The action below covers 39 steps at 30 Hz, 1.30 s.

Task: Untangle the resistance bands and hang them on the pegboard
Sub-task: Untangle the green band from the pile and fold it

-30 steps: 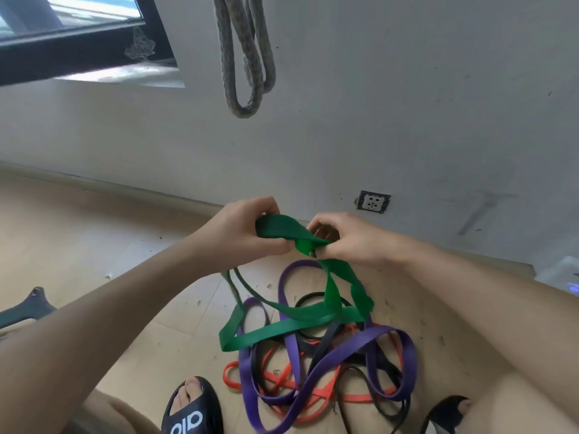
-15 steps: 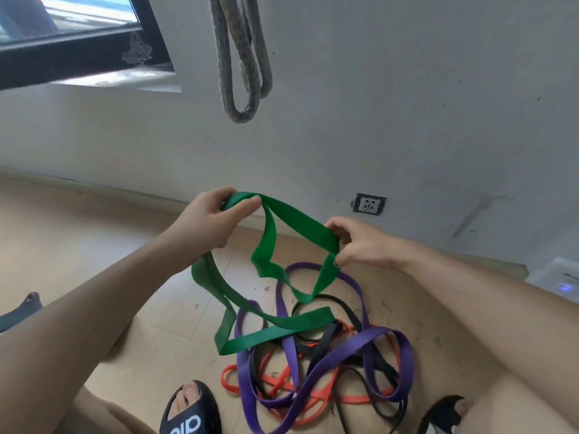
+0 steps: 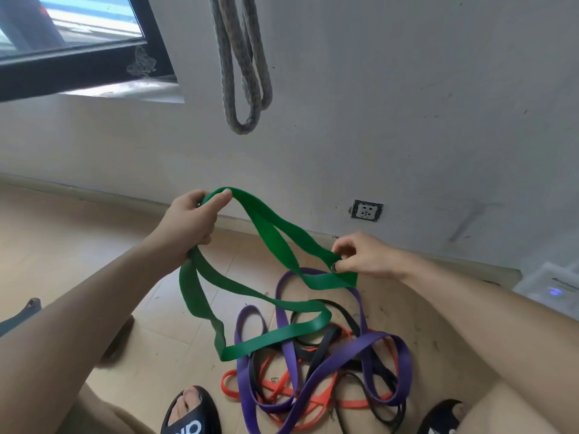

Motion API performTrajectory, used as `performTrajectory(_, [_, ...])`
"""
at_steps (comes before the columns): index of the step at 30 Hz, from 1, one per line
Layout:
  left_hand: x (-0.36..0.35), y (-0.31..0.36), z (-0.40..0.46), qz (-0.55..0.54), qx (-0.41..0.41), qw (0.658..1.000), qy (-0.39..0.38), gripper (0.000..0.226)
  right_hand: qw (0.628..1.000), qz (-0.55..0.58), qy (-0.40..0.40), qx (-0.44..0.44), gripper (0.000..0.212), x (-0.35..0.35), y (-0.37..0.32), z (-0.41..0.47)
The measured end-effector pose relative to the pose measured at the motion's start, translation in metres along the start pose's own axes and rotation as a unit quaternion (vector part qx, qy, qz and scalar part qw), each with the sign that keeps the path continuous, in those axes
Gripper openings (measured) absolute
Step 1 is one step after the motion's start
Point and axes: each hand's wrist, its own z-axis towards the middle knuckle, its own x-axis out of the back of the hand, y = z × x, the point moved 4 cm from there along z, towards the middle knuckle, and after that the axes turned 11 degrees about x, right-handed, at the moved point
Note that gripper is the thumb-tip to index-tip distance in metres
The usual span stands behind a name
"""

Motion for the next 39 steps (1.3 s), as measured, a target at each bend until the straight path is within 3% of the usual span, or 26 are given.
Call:
performTrajectory(4, [0.001, -0.004, -0.001, 0.044, -0.008, 0.999, -0.006, 0.032, 0.989, -0.097, 0.108, -0.017, 0.011, 0.012, 0.006, 0.001])
performTrajectory(11, [-0.003, -0.011, 0.001, 0.078, -0.004, 0.997, -0.006, 0.035, 0.958, -0.188, 0.21, -0.05, 0.023, 0.033, 0.005, -0.003])
performTrajectory(14, [-0.003, -0.012, 0.002, 0.075, -0.002, 0.997, -0.009, 0.035, 0.967, -0.126, 0.208, -0.069, 0.023, 0.034, 0.001, -0.002])
performTrajectory(18, [-0.003, -0.012, 0.003, 0.071, 0.006, 0.997, -0.005, 0.042, 0.97, 0.12, 0.183, -0.103, 0.017, 0.034, -0.005, -0.001])
performTrajectory(21, [-0.001, -0.013, 0.004, 0.055, 0.01, 0.998, 0.003, 0.036, 0.962, 0.192, 0.153, -0.119, 0.008, 0.039, -0.008, -0.003])
performTrajectory(25, [0.007, -0.012, 0.007, 0.036, 0.016, 0.999, 0.024, 0.036, 0.954, 0.282, 0.065, -0.085, 0.034, 0.044, -0.01, -0.012])
performTrajectory(26, [0.009, -0.012, 0.007, 0.038, 0.016, 0.999, 0.025, 0.036, 0.963, 0.258, 0.043, -0.071, 0.039, 0.045, -0.011, -0.014])
performTrajectory(28, [0.013, -0.014, 0.009, 0.047, 0.016, 0.998, 0.028, 0.034, 0.993, 0.104, 0.028, -0.051, 0.039, 0.047, -0.011, -0.015])
performTrajectory(31, [0.015, -0.017, 0.011, 0.069, 0.017, 0.997, 0.034, 0.034, 0.994, -0.081, 0.054, -0.047, 0.034, 0.048, -0.005, -0.011])
performTrajectory(34, [0.018, -0.02, 0.013, 0.089, 0.021, 0.995, 0.041, 0.044, 0.986, -0.118, 0.112, -0.043, 0.028, 0.053, -0.004, -0.009])
performTrajectory(37, [0.02, -0.02, 0.013, 0.1, 0.024, 0.994, 0.039, 0.06, 0.983, -0.112, 0.143, -0.042, 0.033, 0.059, -0.007, -0.01])
performTrajectory(39, [0.02, -0.021, 0.014, 0.116, 0.022, 0.992, 0.038, 0.059, 0.983, -0.103, 0.146, -0.037, 0.036, 0.061, -0.007, -0.01])
